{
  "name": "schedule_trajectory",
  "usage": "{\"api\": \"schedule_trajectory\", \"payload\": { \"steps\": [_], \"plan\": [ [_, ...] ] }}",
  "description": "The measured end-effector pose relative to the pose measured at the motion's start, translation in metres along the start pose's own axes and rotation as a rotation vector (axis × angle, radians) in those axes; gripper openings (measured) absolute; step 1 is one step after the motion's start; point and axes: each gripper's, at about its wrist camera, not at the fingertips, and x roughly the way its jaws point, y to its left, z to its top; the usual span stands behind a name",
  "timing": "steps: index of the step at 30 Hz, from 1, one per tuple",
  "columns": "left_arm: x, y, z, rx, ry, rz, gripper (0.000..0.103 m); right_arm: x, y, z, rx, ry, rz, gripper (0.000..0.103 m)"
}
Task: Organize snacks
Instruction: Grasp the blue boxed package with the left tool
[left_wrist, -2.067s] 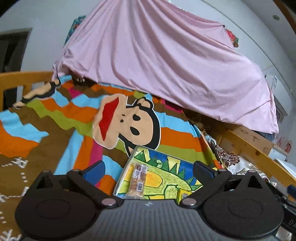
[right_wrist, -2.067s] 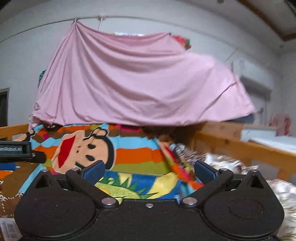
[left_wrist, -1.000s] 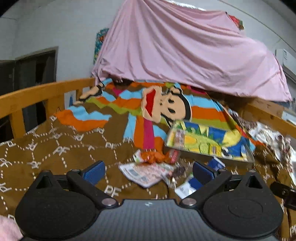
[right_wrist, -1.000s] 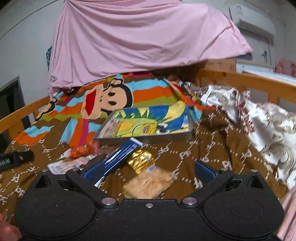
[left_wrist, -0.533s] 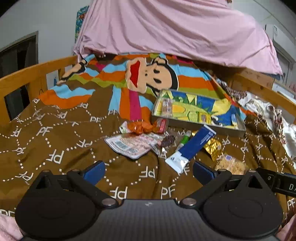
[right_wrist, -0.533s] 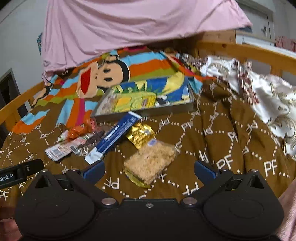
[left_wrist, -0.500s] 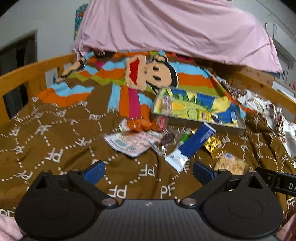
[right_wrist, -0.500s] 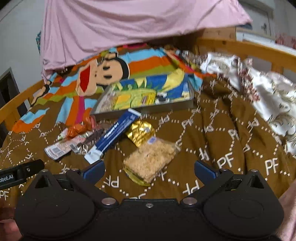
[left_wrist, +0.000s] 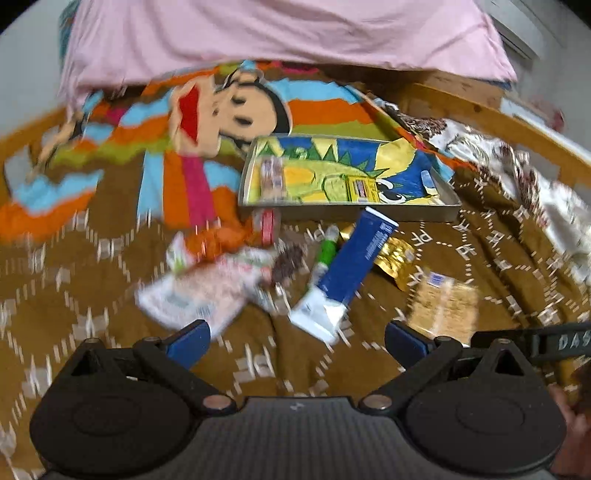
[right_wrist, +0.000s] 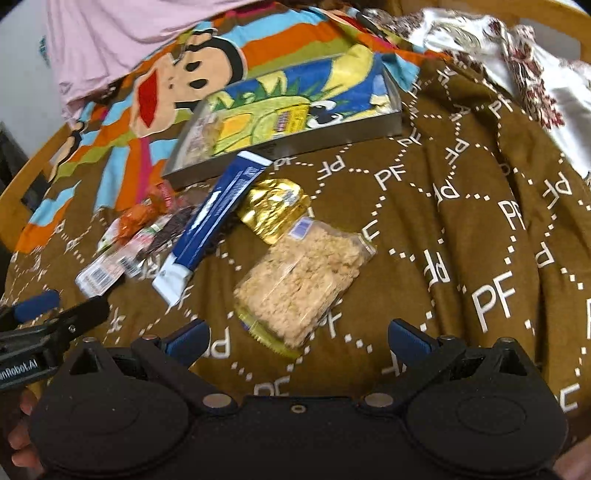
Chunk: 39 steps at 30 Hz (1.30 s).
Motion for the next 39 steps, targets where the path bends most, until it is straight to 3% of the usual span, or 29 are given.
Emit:
{"api": "schedule_trajectory", "payload": {
  "steps": [4,7,15,19,26,29,32,36,38,39],
  "plan": [
    [0.017,-0.005,0.011,0.127,-0.046,0.044,0.103,0.021,-0.008,0.008,0.088,0.031,-0.015,0.102],
    [0.038,-0.006,0.022,0.214,-0.013,-0.015,0.103,0.035,-0.011,0.011,0.157,0.063,-0.025,0.102],
    [0.079,0.006,0.047,0.126,-0.026,-0.19,0.103,0.039,0.015,-0.008,0.037,-0.038,-0.091,0.102],
    [0.094,0.0,0.048,0.157,-0.013,-0.251,0.103,0.047,0.031,-0.013,-0.013,-0.092,-0.132,0.102],
    [0.114,-0.017,0.052,0.22,0.006,-0.334,0.102,0.066,0.056,-0.017,-0.14,-0.137,-0.203,0.102],
    [0.124,-0.022,0.053,0.223,0.028,-0.338,0.102,0.075,0.063,-0.019,-0.197,-0.141,-0.25,0.102],
    [0.132,-0.024,0.052,0.225,0.051,-0.327,0.101,0.076,0.06,-0.019,-0.174,-0.157,-0.25,0.102],
    [0.135,-0.021,0.05,0.208,0.079,-0.322,0.09,0.076,0.054,-0.017,-0.143,-0.16,-0.249,0.102],
    [0.136,-0.02,0.049,0.206,0.092,-0.306,0.077,0.075,0.052,-0.016,-0.139,-0.161,-0.243,0.099],
    [0.137,-0.021,0.048,0.213,0.105,-0.278,0.065,0.074,0.051,-0.016,-0.138,-0.166,-0.244,0.097]
  ]
}}
